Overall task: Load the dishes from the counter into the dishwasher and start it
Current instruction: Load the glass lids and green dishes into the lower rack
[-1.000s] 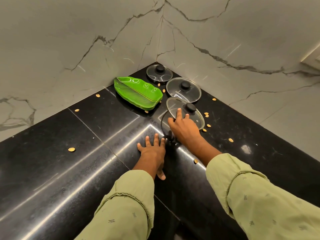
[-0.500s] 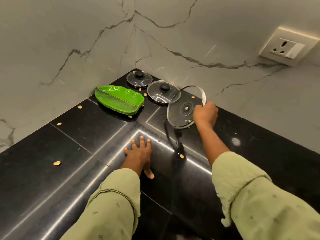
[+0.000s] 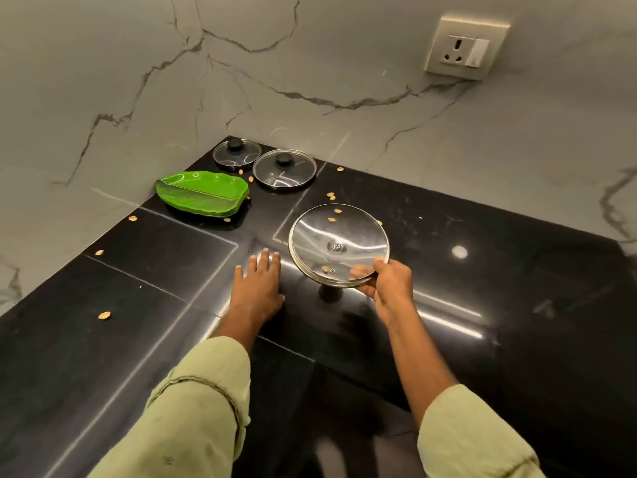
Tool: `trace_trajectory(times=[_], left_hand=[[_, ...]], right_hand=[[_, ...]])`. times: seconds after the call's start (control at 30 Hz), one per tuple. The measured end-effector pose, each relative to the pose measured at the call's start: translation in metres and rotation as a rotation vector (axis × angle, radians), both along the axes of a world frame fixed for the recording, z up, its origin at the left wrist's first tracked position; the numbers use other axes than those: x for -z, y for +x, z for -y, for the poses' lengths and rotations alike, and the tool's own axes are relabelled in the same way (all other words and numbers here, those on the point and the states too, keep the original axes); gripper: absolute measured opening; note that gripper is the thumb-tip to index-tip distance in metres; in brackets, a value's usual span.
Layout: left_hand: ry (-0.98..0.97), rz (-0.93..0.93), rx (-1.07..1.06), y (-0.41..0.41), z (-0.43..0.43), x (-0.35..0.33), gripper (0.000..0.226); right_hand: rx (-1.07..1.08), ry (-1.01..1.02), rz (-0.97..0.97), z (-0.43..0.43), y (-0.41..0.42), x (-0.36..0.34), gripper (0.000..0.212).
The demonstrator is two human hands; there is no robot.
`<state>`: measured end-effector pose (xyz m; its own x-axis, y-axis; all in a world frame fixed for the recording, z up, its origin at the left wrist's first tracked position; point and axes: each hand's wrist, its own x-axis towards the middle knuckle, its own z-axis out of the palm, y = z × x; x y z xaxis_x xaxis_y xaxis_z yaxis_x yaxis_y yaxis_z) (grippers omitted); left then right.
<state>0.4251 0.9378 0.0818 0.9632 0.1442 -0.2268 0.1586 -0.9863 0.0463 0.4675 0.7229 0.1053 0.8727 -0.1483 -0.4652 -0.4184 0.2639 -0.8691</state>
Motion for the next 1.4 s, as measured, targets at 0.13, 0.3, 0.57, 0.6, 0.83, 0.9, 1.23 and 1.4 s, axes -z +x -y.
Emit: trace_trajectory(times=[0.13,0.3,0.57,0.6,0.83,0.9,1.23,1.4], left_hand=[[-0.020,0.166,-0.025,-0.040,0.032,0.002,0.082],[-0.046,0.207,-0.052,-0.089,0.080,-0.001,0.081],[0.007,0.244,-0.040,-0.180,0.159,-0.004,0.080],[0.011,0.239,-0.040,-0.191,0.168,-0.002,0.079],[0.008,0.221,-0.035,-0.271,0.214,-0.003,0.077],[0.013,0.213,-0.027,-0.290,0.221,-0.005,0.077],[0.001,0.183,0.020,-0.402,0.248,-0.002,0.078],[-0.003,0.142,0.072,-0.475,0.262,0.011,0.078]], right_hand=[[0.025,0.044,0.028,0.031,-0.029,-0.002,0.015],[0.008,0.039,0.051,0.083,-0.067,-0.006,0.014],[-0.038,0.120,0.083,0.159,-0.152,-0.008,0.010],[-0.034,0.123,0.082,0.167,-0.163,-0.006,0.008],[-0.036,0.177,0.077,0.216,-0.248,-0.002,0.006],[-0.030,0.189,0.079,0.227,-0.271,-0.001,0.006],[0.026,0.203,0.075,0.262,-0.399,0.016,0.007],[0.081,0.192,0.050,0.281,-0.481,0.024,0.007]])
